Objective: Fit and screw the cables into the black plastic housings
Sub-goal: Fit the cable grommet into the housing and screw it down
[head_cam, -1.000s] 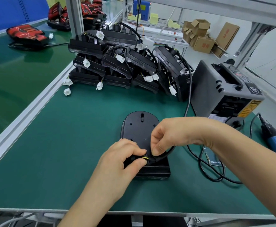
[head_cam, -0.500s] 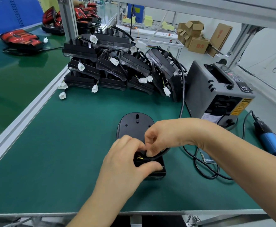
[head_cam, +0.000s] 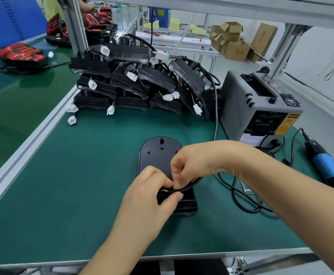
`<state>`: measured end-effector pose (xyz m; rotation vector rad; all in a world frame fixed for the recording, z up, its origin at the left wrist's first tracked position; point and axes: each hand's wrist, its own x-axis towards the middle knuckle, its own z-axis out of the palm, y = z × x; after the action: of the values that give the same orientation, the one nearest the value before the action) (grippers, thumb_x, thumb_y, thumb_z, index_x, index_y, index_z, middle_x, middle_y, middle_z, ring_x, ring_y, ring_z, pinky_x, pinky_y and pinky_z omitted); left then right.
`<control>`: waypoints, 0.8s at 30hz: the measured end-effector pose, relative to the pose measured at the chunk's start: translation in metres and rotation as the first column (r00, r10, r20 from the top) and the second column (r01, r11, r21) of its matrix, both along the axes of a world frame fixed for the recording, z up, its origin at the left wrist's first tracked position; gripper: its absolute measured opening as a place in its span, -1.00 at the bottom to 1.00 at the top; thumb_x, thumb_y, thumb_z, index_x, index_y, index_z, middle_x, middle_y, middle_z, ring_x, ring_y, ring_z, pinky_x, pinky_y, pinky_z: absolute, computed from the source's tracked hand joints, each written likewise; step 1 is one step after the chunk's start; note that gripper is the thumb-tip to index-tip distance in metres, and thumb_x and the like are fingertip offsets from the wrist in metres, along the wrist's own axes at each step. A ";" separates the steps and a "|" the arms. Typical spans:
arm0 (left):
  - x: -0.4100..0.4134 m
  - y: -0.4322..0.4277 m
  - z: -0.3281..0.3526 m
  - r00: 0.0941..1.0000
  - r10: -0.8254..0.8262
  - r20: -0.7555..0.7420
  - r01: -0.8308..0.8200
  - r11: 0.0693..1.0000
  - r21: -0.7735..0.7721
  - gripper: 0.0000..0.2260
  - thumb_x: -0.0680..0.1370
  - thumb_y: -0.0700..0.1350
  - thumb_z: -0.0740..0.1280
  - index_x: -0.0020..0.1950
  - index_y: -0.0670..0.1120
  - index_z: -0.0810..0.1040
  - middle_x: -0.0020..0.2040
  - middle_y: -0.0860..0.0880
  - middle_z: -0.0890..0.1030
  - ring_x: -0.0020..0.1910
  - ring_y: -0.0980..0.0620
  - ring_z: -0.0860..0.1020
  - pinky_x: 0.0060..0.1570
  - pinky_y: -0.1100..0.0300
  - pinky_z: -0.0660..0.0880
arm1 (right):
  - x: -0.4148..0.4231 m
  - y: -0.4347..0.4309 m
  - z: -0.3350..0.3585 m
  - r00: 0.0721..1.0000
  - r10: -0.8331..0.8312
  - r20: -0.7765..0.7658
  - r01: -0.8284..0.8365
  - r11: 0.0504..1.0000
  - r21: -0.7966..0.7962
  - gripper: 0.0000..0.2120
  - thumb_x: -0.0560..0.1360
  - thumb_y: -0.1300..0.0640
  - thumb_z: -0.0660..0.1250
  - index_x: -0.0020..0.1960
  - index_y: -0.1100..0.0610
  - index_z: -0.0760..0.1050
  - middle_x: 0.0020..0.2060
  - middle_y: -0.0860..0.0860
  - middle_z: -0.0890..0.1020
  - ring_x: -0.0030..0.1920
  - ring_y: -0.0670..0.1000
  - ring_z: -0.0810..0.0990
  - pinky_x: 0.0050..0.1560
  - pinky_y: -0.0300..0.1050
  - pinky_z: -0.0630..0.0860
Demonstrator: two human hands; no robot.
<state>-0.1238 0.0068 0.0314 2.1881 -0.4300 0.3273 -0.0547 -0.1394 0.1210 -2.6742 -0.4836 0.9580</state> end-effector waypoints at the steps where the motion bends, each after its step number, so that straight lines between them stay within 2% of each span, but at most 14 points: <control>1: -0.001 0.000 -0.001 1.000 -0.001 0.011 0.001 1.000 -0.027 -0.87 0.38 -0.06 0.49 -0.19 0.01 0.55 -0.16 0.14 0.49 -0.10 0.18 0.45 -0.13 0.36 0.36 | 0.000 0.000 0.000 1.000 0.003 0.002 -0.003 1.000 -0.002 -0.91 0.44 0.00 0.41 -0.21 -0.05 0.52 -0.25 -0.17 0.55 -0.22 -0.16 0.47 -0.20 -0.23 0.35; 3: -0.002 0.001 -0.005 0.997 -0.017 0.073 0.021 0.998 -0.056 -0.91 0.39 -0.07 0.44 -0.21 -0.04 0.56 -0.16 0.11 0.51 -0.08 0.19 0.50 -0.01 0.35 0.39 | 0.001 0.001 0.001 1.000 0.002 0.001 -0.002 1.000 -0.002 -0.89 0.44 0.01 0.42 -0.23 -0.04 0.51 -0.28 -0.17 0.55 -0.25 -0.16 0.46 -0.22 -0.23 0.34; 5: -0.002 0.001 -0.011 0.978 -0.043 0.202 0.049 0.998 -0.025 -0.90 0.40 -0.14 0.43 -0.25 -0.14 0.57 -0.19 0.05 0.52 -0.05 0.11 0.57 0.23 0.18 0.40 | 0.001 0.001 0.001 1.000 0.002 -0.002 -0.002 1.000 -0.011 -0.87 0.44 0.01 0.42 -0.24 -0.03 0.51 -0.31 -0.16 0.53 -0.26 -0.14 0.45 -0.21 -0.22 0.36; 7: -0.001 0.001 -0.017 0.940 -0.033 0.339 0.019 0.999 0.046 -0.89 0.40 -0.20 0.43 -0.28 -0.20 0.58 -0.22 -0.02 0.54 -0.04 0.06 0.56 0.31 0.04 0.37 | 0.002 0.002 0.002 1.000 0.003 -0.002 -0.003 1.000 -0.018 -0.87 0.44 0.03 0.43 -0.23 -0.02 0.51 -0.33 -0.16 0.52 -0.27 -0.13 0.44 -0.21 -0.22 0.36; 9: -0.002 0.000 -0.023 0.899 -0.017 0.437 -0.031 0.994 0.103 -0.93 0.39 -0.23 0.44 -0.27 -0.20 0.59 -0.21 -0.05 0.54 -0.06 0.00 0.47 0.27 0.06 0.38 | 0.002 0.002 0.002 1.000 0.000 -0.006 0.000 1.000 -0.010 -0.89 0.44 0.05 0.43 -0.21 0.00 0.52 -0.35 -0.16 0.51 -0.28 -0.14 0.43 -0.24 -0.23 0.35; 11: -0.003 -0.001 -0.027 0.883 -0.004 0.470 -0.062 0.990 0.124 -0.94 0.38 -0.26 0.44 -0.21 -0.16 0.59 -0.17 -0.03 0.51 -0.08 -0.03 0.42 0.22 0.18 0.39 | 0.003 0.001 0.001 1.000 -0.003 -0.006 0.003 1.000 0.001 -0.92 0.44 0.06 0.43 -0.18 0.02 0.54 -0.38 -0.17 0.51 -0.30 -0.15 0.43 -0.26 -0.25 0.35; 14: -0.003 0.002 -0.027 0.859 -0.021 0.512 -0.055 0.990 0.133 -0.97 0.42 -0.26 0.43 -0.18 -0.17 0.60 -0.14 0.00 0.50 -0.10 -0.04 0.45 0.15 0.36 0.35 | 0.005 -0.001 -0.001 1.000 -0.021 -0.017 0.021 0.999 0.026 -0.94 0.44 0.08 0.43 -0.14 0.02 0.56 -0.35 -0.18 0.54 -0.28 -0.16 0.45 -0.22 -0.25 0.37; 17: -0.001 0.003 -0.023 0.828 -0.046 0.559 -0.053 0.986 0.160 -0.92 0.48 -0.24 0.39 -0.20 -0.21 0.64 -0.20 -0.05 0.58 -0.11 -0.03 0.47 0.17 0.33 0.38 | 0.005 -0.004 -0.006 0.997 -0.049 -0.062 0.056 0.992 0.114 -0.93 0.42 0.06 0.45 -0.13 -0.03 0.56 -0.22 -0.16 0.60 -0.20 -0.17 0.50 -0.06 -0.23 0.44; 20: -0.001 0.003 -0.023 0.821 -0.056 0.568 -0.052 0.984 0.172 -0.90 0.48 -0.23 0.38 -0.19 -0.22 0.65 -0.21 -0.06 0.60 -0.12 -0.01 0.48 0.15 0.27 0.44 | 0.003 -0.010 -0.009 0.993 -0.073 -0.096 0.092 0.974 0.209 -0.95 0.43 0.06 0.45 -0.16 -0.03 0.58 -0.21 -0.13 0.63 -0.18 -0.17 0.53 0.02 -0.18 0.46; 24: -0.001 0.003 -0.024 0.822 -0.056 0.567 -0.050 0.984 0.170 -0.90 0.48 -0.23 0.38 -0.19 -0.22 0.65 -0.20 -0.06 0.61 -0.12 0.00 0.49 0.14 0.20 0.48 | -0.001 -0.010 -0.010 0.992 -0.107 -0.070 0.121 0.964 0.238 -0.94 0.45 0.02 0.41 -0.18 -0.02 0.58 -0.24 -0.09 0.64 -0.18 -0.13 0.52 0.06 -0.12 0.47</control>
<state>-0.1247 0.0098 0.0073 2.2321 -0.8186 0.9940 -0.0553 -0.1497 0.1105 -2.4215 -0.4012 0.8773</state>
